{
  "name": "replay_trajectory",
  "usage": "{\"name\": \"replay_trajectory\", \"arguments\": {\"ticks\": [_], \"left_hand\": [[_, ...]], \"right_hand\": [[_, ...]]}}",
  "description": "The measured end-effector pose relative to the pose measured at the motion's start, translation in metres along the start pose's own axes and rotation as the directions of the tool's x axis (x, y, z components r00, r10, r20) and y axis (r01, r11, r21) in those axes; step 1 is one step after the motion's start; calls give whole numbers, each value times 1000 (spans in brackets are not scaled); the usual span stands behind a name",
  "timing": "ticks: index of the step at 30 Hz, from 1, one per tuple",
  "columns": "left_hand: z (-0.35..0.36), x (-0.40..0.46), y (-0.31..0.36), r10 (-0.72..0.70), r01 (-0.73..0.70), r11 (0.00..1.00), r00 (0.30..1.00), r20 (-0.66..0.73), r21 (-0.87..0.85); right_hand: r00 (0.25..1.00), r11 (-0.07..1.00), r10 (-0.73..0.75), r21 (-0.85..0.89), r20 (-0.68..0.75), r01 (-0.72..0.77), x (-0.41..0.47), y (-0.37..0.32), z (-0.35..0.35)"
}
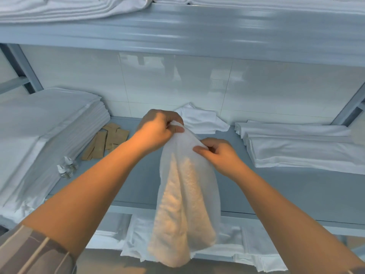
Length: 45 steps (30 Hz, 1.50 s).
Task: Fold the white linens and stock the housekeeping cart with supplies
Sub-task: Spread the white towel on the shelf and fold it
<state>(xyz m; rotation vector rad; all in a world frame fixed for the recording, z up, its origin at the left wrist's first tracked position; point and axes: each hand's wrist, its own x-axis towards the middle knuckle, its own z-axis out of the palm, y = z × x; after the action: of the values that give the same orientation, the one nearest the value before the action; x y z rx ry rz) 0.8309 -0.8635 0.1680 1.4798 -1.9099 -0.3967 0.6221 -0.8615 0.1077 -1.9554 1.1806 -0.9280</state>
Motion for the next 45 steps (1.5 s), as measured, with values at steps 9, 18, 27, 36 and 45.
{"name": "replay_trajectory", "arguments": {"ticks": [9, 18, 27, 36, 45], "left_hand": [[-10, -28, -27, 406, -331, 828, 911, -76, 454], [-32, -60, -5, 474, -323, 770, 866, -156, 550], [-57, -104, -15, 337, -141, 838, 893, -298, 527], [-62, -156, -63, 27, 163, 892, 912, -410, 421], [-49, -176, -82, -98, 277, 815, 931, -351, 508]], "right_hand": [[990, 988, 75, -125, -120, -90, -25, 33, 48], [938, 893, 336, -287, -88, -347, -89, 77, 78], [895, 800, 435, -415, -96, -433, -190, 113, 43], [925, 805, 222, -478, -308, -352, -218, 126, -42], [910, 708, -26, -650, -415, -276, -186, 101, -79]]}}
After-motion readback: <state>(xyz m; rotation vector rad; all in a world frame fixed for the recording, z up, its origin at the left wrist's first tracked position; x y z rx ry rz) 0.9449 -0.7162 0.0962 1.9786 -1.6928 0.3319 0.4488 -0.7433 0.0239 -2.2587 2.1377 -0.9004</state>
